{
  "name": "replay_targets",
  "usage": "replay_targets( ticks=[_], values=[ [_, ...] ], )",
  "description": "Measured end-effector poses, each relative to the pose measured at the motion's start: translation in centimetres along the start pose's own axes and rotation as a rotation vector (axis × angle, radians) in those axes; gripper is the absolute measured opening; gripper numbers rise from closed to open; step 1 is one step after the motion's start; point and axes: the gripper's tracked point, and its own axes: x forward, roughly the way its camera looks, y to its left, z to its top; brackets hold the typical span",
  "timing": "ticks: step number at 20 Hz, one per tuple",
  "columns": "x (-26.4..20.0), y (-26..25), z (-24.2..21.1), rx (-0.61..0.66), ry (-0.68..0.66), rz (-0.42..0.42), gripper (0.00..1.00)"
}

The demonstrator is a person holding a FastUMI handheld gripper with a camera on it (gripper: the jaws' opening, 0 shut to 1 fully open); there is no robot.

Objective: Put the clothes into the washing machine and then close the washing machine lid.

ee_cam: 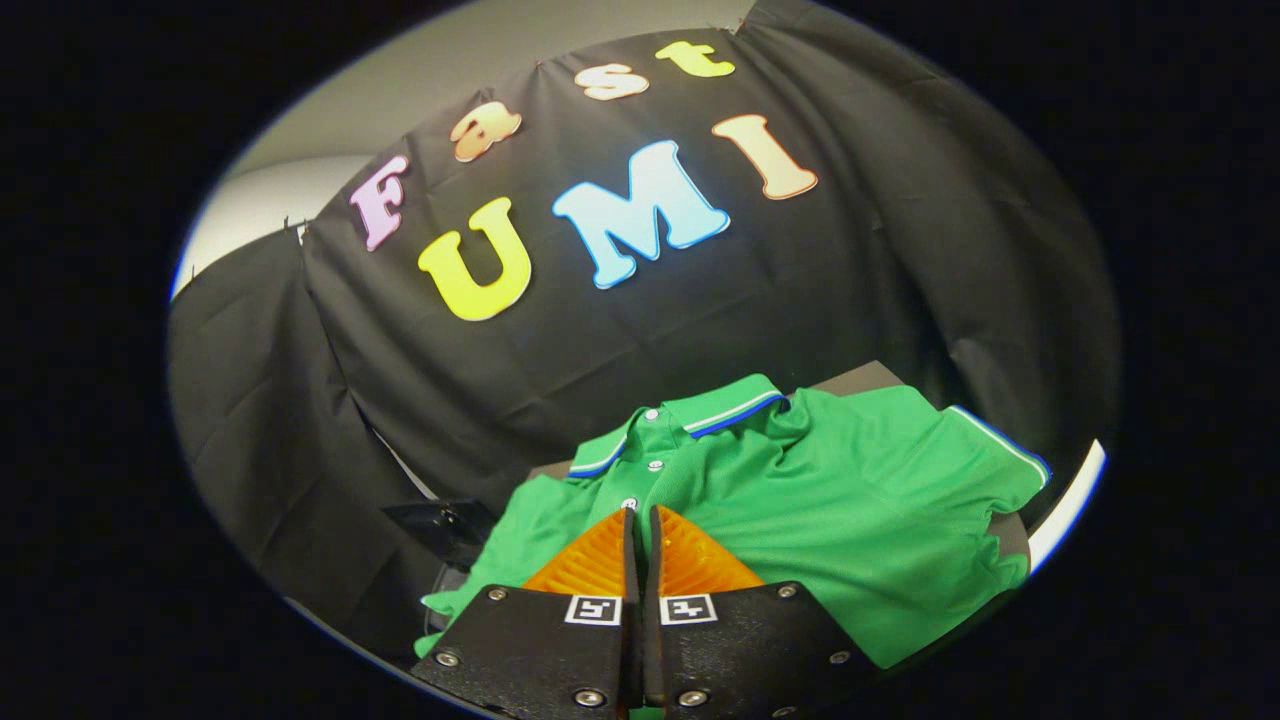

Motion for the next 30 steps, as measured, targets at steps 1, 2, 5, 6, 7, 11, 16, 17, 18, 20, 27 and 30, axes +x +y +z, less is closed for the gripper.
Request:
replay_targets(
  ticks=[1, 2, 5, 6, 7, 11, 16, 17, 18, 20, 27, 30],
  values=[
    [-0.3, 1.0, 0.5, 0.022, -0.02, 0.025, 0.0],
    [-0.9, 2.1, 0.9, 0.039, -0.049, 0.052, 0.0],
    [-2.6, 4.3, 0.7, 0.026, -0.091, 0.068, 0.0],
    [-3.4, 4.9, 1.0, 0.034, -0.116, 0.068, 0.0],
    [-4.1, 5.9, 1.1, 0.047, -0.133, 0.076, 0.0],
    [-5.5, 10.1, 2.0, 0.072, -0.208, 0.102, 0.0],
    [-7.9, 15.0, 1.6, 0.078, -0.255, 0.142, 0.0],
    [-8.3, 15.9, 1.3, 0.081, -0.261, 0.152, 0.0],
    [-8.6, 16.9, 1.0, 0.083, -0.266, 0.158, 0.0],
    [-9.4, 18.9, 0.5, 0.088, -0.275, 0.177, 0.0],
    [-10.6, 25.7, -2.4, 0.063, -0.241, 0.251, 0.0],
    [-10.4, 28.3, -3.1, 0.06, -0.224, 0.286, 0.0]
  ],
)
